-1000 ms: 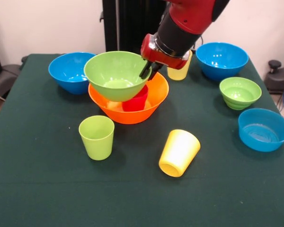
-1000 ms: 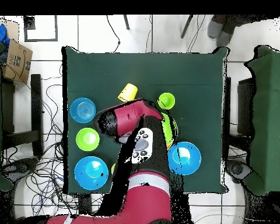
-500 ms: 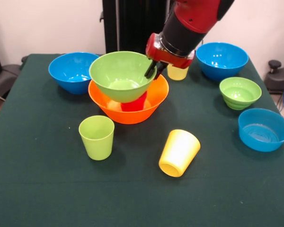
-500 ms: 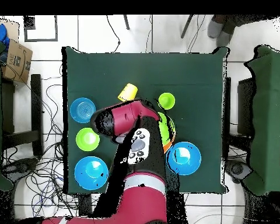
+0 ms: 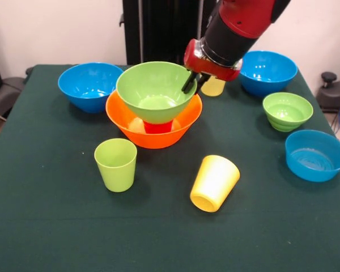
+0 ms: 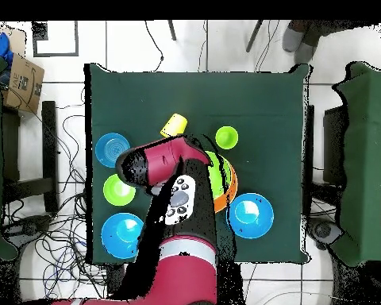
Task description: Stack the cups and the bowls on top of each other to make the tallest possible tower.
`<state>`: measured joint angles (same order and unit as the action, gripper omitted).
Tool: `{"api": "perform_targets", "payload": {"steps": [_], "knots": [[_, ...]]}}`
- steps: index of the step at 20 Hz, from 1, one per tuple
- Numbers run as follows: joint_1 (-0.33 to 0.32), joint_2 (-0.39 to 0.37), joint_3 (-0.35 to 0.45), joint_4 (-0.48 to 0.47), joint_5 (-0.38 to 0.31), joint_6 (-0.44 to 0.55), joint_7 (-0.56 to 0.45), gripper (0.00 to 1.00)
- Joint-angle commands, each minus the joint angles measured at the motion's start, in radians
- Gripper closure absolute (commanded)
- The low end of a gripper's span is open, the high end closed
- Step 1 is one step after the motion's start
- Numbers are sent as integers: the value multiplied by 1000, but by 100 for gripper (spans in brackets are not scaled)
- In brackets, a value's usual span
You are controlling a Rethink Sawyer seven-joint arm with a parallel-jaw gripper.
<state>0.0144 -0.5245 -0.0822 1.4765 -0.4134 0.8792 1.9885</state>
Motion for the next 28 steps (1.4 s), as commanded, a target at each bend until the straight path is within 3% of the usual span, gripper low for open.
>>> {"api": "perform_targets", "payload": {"steps": [1, 28], "knots": [[20, 18, 29, -44, 29, 46, 105, 100], [34, 16, -3, -45, 33, 94, 75, 100]]}}
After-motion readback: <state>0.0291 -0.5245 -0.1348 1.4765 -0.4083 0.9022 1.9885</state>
